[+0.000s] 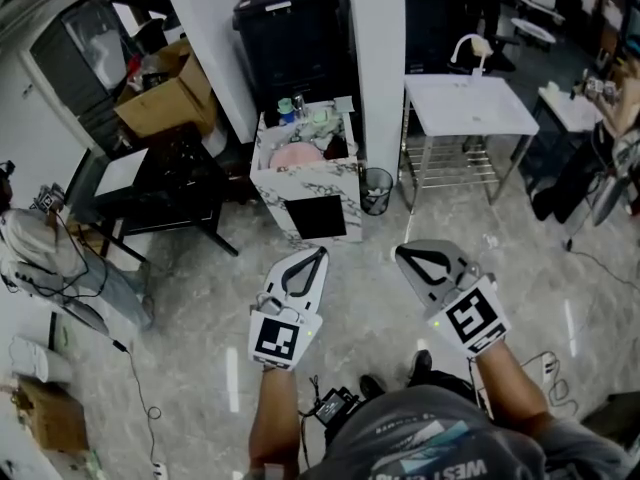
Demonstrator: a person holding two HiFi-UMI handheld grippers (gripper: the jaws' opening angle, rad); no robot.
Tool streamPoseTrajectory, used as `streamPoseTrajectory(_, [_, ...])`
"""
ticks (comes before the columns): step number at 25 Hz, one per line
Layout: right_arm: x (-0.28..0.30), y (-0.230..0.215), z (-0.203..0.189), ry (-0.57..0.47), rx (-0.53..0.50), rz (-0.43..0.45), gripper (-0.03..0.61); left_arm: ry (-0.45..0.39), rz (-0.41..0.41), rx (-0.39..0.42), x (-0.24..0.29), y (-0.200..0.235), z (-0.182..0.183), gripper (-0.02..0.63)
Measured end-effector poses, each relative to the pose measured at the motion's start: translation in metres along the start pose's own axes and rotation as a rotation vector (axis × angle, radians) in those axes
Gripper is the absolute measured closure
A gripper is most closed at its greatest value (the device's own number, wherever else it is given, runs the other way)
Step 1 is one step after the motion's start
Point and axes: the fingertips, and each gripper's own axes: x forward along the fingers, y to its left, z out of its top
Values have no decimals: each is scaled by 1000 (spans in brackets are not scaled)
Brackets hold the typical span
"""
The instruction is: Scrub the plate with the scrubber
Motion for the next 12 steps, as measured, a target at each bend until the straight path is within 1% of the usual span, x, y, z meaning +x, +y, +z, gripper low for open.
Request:
streamPoseTrajectory(3, [8, 2, 2, 0, 4, 0, 549, 0, 3, -9, -3, 7, -4, 612])
streamPoseTrajectory(7, [15, 2, 8, -26, 30, -14, 549, -2, 4, -6, -7, 14, -8, 612])
streamPoseTrajectory(12, [22, 3, 8, -32, 24, -28, 549, -10, 4, -12, -8, 21, -15, 612])
